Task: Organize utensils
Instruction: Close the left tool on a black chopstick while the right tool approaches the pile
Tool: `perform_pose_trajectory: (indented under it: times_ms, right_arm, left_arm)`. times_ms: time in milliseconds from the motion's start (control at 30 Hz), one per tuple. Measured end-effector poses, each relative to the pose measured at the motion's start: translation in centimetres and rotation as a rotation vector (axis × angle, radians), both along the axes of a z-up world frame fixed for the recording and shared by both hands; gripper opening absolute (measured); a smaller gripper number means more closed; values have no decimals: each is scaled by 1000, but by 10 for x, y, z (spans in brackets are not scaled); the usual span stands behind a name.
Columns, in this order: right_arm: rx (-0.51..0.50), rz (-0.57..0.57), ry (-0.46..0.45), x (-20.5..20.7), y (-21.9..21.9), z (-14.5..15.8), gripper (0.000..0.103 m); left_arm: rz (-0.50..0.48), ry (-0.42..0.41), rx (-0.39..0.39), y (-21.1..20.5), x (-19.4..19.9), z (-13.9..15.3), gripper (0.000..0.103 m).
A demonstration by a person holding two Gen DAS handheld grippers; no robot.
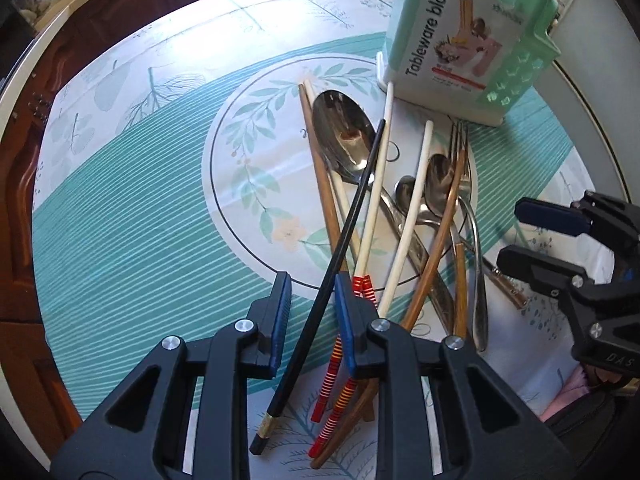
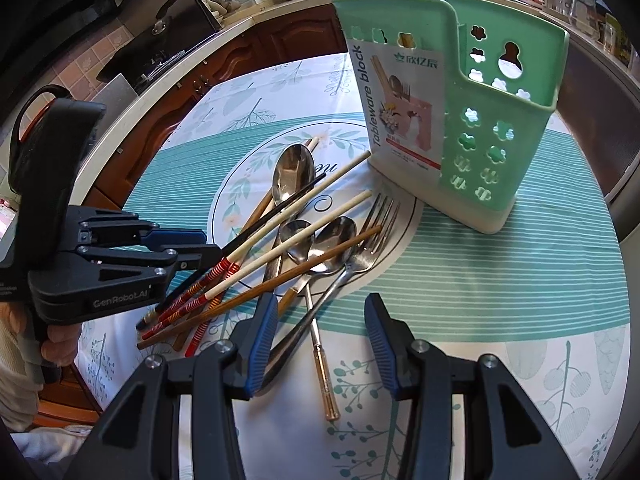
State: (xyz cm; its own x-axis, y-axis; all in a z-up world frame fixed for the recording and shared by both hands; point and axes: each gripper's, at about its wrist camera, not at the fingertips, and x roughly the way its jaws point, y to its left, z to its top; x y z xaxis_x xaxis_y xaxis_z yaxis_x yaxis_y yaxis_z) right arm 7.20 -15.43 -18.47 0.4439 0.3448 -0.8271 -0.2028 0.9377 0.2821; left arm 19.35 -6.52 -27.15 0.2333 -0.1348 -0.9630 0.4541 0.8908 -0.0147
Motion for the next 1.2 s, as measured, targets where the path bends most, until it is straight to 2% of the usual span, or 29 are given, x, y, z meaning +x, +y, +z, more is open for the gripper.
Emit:
perform_pose_trajectory:
  times_ms: [167, 467, 567, 733, 833, 1000, 1100, 1200]
  right_arm:
    - [6, -10, 5, 0, -4, -1, 45]
    - [19, -15, 19, 0, -7, -2, 45]
    - [24, -24, 26, 1, -9, -3, 45]
    - [21, -29, 20, 1, -10, -1, 45]
    - [22, -29, 16, 2, -10, 0, 45]
    - [16, -19, 20, 3, -7, 1, 45]
    - [17, -19, 24, 4, -6, 2, 45]
    - [25, -32, 32, 7, -9, 3, 45]
  left_arm:
    - [-66, 22, 22, -5, 6, 1, 20]
    - [-117, 212, -15, -7, 44, -7, 20]
    - [-146, 275, -22, -7, 52, -10, 6]
    - [-200, 267, 47, -9, 45, -11, 6]
    - [-207, 238, 112, -9, 36, -14, 6]
    - [-241, 197, 167, -19, 29, -13, 6]
    - [-238, 193, 176, -32, 26, -11, 4]
    - [-191, 195, 170, -31, 29, -8, 4]
